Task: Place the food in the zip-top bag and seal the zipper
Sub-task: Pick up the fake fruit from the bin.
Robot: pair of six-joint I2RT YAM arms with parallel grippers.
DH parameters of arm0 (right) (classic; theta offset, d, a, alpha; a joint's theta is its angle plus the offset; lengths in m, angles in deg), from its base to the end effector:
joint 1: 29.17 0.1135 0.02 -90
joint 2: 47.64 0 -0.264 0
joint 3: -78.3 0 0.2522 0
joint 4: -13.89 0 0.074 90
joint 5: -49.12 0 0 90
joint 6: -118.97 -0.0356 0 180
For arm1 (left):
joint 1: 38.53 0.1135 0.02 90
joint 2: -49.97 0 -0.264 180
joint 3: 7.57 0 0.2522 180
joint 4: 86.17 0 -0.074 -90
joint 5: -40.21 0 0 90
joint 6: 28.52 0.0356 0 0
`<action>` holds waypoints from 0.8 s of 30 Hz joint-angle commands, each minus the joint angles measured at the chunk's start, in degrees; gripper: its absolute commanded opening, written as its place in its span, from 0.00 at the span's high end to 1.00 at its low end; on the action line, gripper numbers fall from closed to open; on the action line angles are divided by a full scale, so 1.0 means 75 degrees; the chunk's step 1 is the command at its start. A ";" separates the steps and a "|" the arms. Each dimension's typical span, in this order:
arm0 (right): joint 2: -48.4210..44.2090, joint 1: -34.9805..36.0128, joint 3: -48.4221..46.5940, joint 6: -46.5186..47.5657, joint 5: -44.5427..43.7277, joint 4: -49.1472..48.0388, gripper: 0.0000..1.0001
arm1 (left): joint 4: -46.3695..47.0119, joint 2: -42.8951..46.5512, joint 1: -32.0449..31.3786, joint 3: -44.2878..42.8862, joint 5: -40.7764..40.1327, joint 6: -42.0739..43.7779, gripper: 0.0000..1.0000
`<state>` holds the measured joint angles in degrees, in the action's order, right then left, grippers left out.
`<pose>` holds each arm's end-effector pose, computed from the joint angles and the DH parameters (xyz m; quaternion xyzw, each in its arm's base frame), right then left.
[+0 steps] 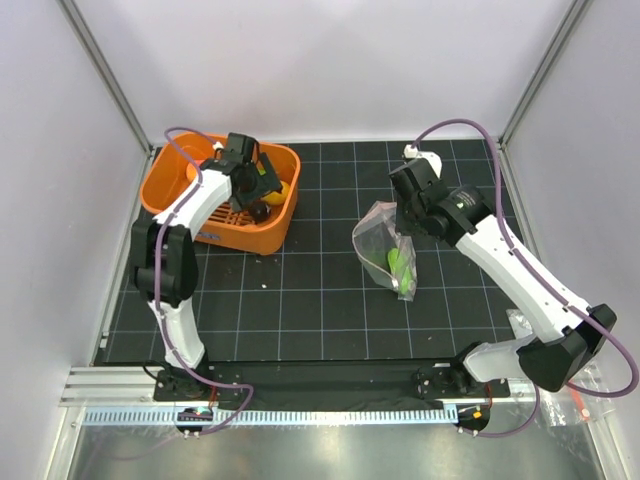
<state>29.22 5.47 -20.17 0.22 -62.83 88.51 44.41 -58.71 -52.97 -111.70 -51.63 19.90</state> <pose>0.2205 0.1362 0.3780 0.0125 0.9329 0.0100 0.3598 0.4074 -0.1037 0.2550 -0.2279 0.9231 -0.1317 0.2802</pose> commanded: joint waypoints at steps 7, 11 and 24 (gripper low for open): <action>-0.0580 -0.0036 0.0349 -0.0221 0.0208 -0.0181 0.99 | 0.1507 -0.1538 0.0073 -0.1146 0.0211 -0.0233 0.00; -0.0615 -0.0036 0.0431 -0.0233 0.0232 -0.0158 0.99 | 0.1661 -0.1879 0.0073 -0.1170 0.0432 -0.0432 0.04; -0.0522 -0.0036 0.0607 -0.0221 0.0314 -0.0380 0.99 | 0.2118 0.0753 0.0062 0.0142 0.0305 -0.0057 0.47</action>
<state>26.10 5.36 -15.95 -1.14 -61.17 87.94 56.60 -64.18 -52.70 -111.24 -49.08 17.60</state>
